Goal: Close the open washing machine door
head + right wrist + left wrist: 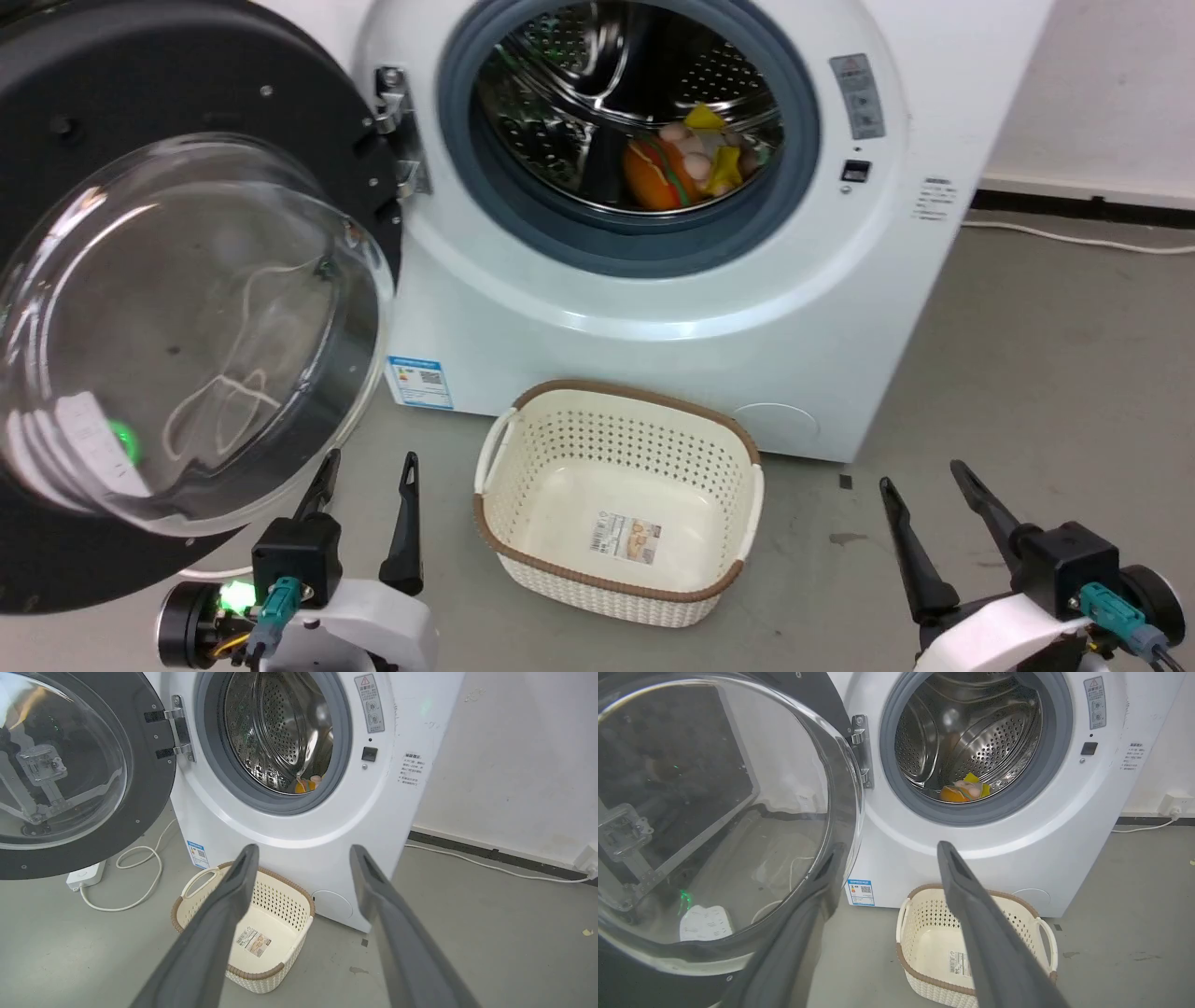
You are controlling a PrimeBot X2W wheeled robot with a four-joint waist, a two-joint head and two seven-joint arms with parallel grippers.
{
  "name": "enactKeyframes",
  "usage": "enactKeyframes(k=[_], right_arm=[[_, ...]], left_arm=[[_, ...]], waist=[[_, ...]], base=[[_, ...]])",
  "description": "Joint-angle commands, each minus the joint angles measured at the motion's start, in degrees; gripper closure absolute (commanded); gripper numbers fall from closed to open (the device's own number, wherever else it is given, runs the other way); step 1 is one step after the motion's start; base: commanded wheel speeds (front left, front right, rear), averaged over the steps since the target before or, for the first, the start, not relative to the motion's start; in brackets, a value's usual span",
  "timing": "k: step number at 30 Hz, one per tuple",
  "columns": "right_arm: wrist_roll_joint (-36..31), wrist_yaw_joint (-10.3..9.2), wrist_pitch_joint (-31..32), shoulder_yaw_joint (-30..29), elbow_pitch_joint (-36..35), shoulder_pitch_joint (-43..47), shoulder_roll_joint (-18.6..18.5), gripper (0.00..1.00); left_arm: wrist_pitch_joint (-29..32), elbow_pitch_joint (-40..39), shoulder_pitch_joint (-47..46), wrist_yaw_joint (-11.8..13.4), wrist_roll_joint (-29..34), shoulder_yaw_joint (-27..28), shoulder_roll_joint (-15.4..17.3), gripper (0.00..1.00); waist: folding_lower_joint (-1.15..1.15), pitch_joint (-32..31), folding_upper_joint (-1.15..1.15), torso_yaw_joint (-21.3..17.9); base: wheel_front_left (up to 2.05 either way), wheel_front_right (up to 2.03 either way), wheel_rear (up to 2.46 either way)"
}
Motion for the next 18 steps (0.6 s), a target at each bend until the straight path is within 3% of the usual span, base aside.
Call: enactKeyframes(k=[1,18], right_arm=[[0.5,0.01,-0.6,0.2,-0.3,0.8,-0.1,0.00],[1.6,0.02,-2.6,3.0,1.1,-0.1,-1.0,0.00]], left_arm=[[-0.5,0.2,-0.1,-0.1,-0.5,-0.2,0.1,0.00],[-2.6,0.1,1.3,0.6,-1.2,0.3,0.2,0.00]], waist=[[0.00,-0.1,0.00,0.8],[0.00,0.2,0.00,6.9]], base=[[0.00,0.00,0.00],[0.00,0.00,0.00]])
